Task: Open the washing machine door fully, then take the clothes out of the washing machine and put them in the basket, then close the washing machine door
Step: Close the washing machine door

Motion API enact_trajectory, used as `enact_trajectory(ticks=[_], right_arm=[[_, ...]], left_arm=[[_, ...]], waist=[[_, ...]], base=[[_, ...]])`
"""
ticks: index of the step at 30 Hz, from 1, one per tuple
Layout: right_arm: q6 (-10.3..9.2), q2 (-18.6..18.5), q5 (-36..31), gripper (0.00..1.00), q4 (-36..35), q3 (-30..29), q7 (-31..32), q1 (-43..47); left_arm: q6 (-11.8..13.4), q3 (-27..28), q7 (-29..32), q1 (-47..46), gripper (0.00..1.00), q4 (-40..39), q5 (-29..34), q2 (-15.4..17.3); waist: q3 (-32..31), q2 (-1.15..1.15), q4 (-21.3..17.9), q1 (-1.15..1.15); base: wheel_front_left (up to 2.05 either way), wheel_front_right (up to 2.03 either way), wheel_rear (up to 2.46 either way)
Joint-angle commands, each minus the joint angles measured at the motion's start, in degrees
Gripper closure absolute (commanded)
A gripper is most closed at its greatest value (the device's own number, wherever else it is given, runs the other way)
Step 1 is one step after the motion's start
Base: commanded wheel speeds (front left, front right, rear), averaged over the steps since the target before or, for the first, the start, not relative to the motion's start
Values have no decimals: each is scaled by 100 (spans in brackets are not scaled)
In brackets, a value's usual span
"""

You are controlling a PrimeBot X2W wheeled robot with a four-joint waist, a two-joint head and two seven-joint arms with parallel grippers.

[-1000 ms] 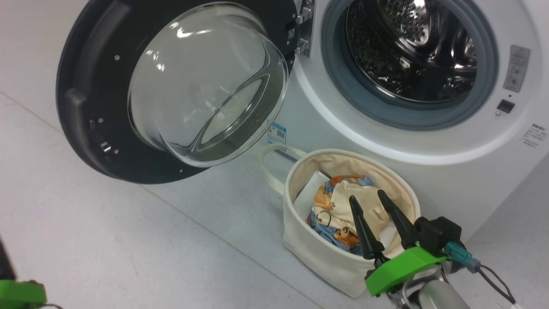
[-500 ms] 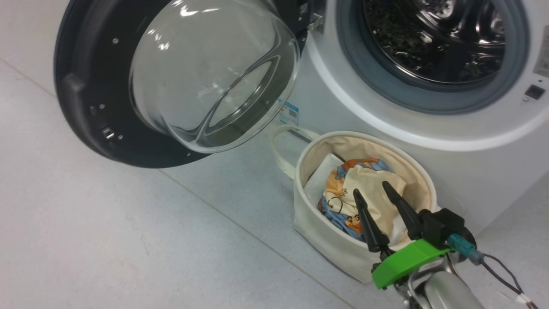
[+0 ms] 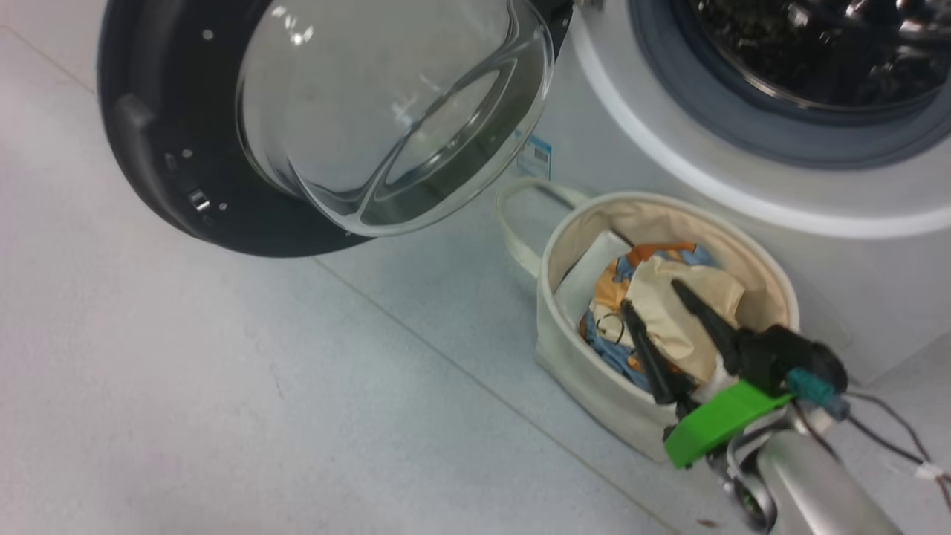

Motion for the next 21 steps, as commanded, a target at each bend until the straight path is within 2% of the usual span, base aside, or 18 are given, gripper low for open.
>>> enact_trajectory(ticks=[1, 9, 21], right_arm=[[42, -61, 21, 0, -209, 108, 29, -163], [42, -349, -96, 0, -553, -83, 258, -216], [42, -421, -385, 0, -1261, -527, 537, -140]], left_arm=[[-76, 147, 63, -274, 100, -117, -12, 340], [-82, 1, -42, -837, 100, 330, 41, 364], [-83, -259, -395, -1510, 100, 602, 129, 327]], waist=[[162, 0, 9, 0], [639, 0, -38, 0], [1224, 0, -361, 0]], base=[[0, 0, 0], [0, 0, 0], [0, 0, 0]])
